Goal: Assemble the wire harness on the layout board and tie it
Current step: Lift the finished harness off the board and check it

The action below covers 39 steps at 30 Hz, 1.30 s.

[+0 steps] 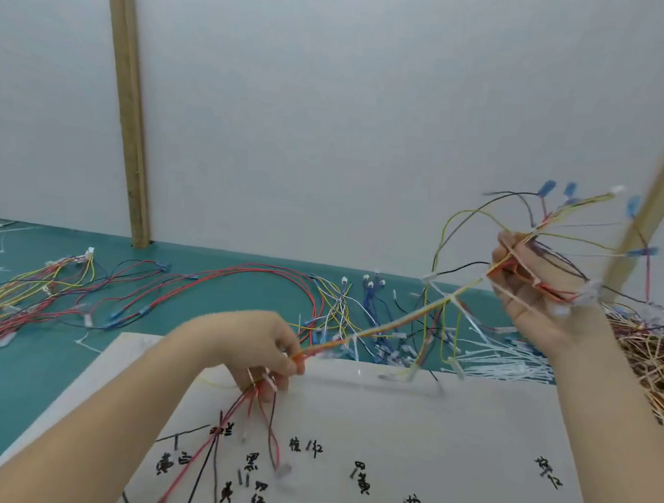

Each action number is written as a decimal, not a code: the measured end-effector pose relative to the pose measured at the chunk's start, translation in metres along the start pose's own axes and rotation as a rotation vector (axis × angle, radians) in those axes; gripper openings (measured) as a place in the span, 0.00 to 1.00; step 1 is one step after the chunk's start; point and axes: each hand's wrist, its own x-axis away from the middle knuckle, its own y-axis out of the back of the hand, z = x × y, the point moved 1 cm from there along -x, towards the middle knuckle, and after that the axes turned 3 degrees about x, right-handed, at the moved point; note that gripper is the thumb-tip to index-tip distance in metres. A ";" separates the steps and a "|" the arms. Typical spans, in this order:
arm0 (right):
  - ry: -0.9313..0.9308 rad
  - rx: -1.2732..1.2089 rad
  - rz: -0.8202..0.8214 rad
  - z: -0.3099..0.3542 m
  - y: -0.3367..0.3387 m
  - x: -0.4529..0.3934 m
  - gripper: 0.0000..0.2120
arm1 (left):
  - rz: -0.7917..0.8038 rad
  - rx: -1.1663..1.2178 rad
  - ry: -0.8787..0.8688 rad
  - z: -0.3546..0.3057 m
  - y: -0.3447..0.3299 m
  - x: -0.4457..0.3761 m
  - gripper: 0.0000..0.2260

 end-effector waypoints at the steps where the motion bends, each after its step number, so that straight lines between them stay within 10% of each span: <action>1: -0.001 0.052 0.003 -0.002 0.000 0.000 0.07 | 0.051 -0.019 0.004 0.003 -0.002 -0.003 0.06; 16: -0.059 0.283 0.162 -0.007 0.000 0.002 0.12 | 0.237 0.026 0.001 0.008 0.003 -0.004 0.08; 39: 0.025 0.465 -0.029 -0.002 -0.002 0.001 0.08 | -0.025 0.406 -0.259 -0.015 0.024 0.021 0.11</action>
